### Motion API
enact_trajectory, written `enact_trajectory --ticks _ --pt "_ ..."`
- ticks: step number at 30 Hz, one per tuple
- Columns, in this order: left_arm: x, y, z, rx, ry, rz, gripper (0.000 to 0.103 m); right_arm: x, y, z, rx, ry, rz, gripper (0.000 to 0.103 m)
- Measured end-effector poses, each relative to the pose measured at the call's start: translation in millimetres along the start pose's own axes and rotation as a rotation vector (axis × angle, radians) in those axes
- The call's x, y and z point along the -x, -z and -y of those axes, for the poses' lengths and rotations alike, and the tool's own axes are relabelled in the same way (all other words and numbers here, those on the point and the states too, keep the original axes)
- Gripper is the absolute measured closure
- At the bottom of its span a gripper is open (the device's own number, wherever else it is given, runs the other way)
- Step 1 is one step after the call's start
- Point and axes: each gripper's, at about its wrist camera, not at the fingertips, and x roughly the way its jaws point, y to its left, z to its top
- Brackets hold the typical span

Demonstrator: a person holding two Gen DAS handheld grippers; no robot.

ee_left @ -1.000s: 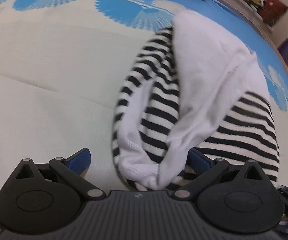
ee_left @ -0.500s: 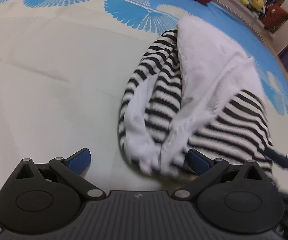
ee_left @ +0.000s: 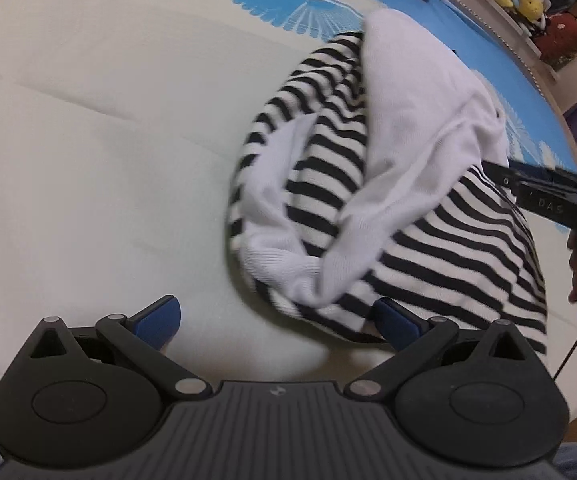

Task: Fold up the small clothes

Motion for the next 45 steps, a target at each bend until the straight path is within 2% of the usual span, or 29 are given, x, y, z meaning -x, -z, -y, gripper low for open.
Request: enact_trajectory --ticks 2,4,5,6,7,10,11,12,13,14,15,17,19,21,22,25,26,28,29,32,34,37,38,40,41,42,43,44,45 --pt "-2 -2 1 0.012 0.044 -0.020 0.000 11 -7 9 0.033 -0.047 0.016 0.043" --pt "-3 -3 1 0.021 0.085 -0.040 0.000 20 -22 34 -0.004 -0.057 0.028 0.028" --pt "-5 -5 1 0.039 0.095 -0.044 0.000 20 -30 45 -0.031 -0.031 0.044 0.013" --pt "-6 -8 -1 0.068 0.107 -0.042 0.000 19 -38 59 -0.071 -0.010 0.064 0.008" --pt "-7 -11 -5 0.102 0.123 -0.042 0.000 16 -44 71 -0.108 -0.021 0.071 0.008" --pt "-9 -21 -20 0.256 0.182 -0.041 0.001 -17 -55 105 -0.244 -0.173 -0.009 0.006" --pt "-9 -24 -26 0.306 0.188 -0.034 0.012 -29 -55 111 -0.281 -0.204 -0.040 0.007" --pt "-8 -28 -29 0.334 0.193 -0.017 0.040 -43 -53 113 -0.307 -0.232 -0.076 0.011" --pt "-8 -34 -31 0.331 0.208 -0.007 0.054 -55 -50 112 -0.325 -0.275 -0.113 0.020" --pt "-9 -41 -30 0.310 0.201 -0.009 0.071 -60 -46 107 -0.330 -0.315 -0.125 0.046" --pt "-9 -49 -26 0.278 0.177 -0.001 0.085 -64 -43 101 -0.308 -0.348 -0.128 0.052" --pt "-12 -72 -8 0.171 0.119 -0.006 0.090 -55 -39 86 -0.215 -0.316 -0.076 0.062" --pt "-20 -114 17 0.047 0.056 0.026 0.096 -45 -34 89 -0.231 -0.298 -0.054 0.068" --pt "-33 -164 48 -0.079 -0.019 0.105 0.096 -33 -23 101 -0.315 -0.254 -0.032 0.069" --pt "-45 -193 68 -0.127 -0.015 0.108 0.096 -26 -14 104 -0.354 -0.223 -0.018 0.070" --pt "-79 -244 134 -0.250 -0.093 0.163 0.096 -6 20 111 -0.497 -0.138 0.010 0.070" --pt "-83 -253 152 -0.279 -0.093 0.177 0.096 4 37 114 -0.569 -0.126 0.021 0.070" --pt "-75 -259 165 -0.252 -0.011 0.179 0.094 19 66 121 -0.681 -0.149 0.062 0.068" --pt "-69 -256 164 -0.269 0.023 0.174 0.091 22 75 123 -0.703 -0.160 0.083 0.058" --pt "-59 -246 141 -0.330 -0.071 0.194 0.091 28 89 136 -0.746 -0.189 0.155 0.044" --pt "-60 -249 101 -0.264 -0.225 0.192 0.091 27 84 143 -0.754 -0.197 0.162 0.034" --pt "-64 -252 32 -0.090 -0.382 0.169 0.091 24 82 144 -0.770 -0.220 0.160 0.033" --pt "-60 -246 14 -0.044 -0.367 0.151 0.091 22 80 140 -0.761 -0.225 0.149 0.033" --pt "-47 -226 -3 0.009 -0.186 0.100 0.086 22 78 136 -0.749 -0.249 0.145 0.032" --pt "-39 -209 -3 0.024 -0.072 0.076 0.070 21 77 134 -0.745 -0.260 0.145 0.030" --pt "-32 -194 0 0.022 -0.006 0.060 0.045 22 74 133 -0.744 -0.264 0.151 0.027" --pt "-27 -175 10 0.009 0.049 0.050 0.031 22 73 133 -0.743 -0.261 0.160 0.025" --pt "-21 -150 19 0.000 0.098 0.037 0.012 21 70 134 -0.739 -0.256 0.162 0.023" --pt "-19 -131 26 0.004 0.129 0.016 0.006 21 68 134 -0.737 -0.250 0.162 0.023"
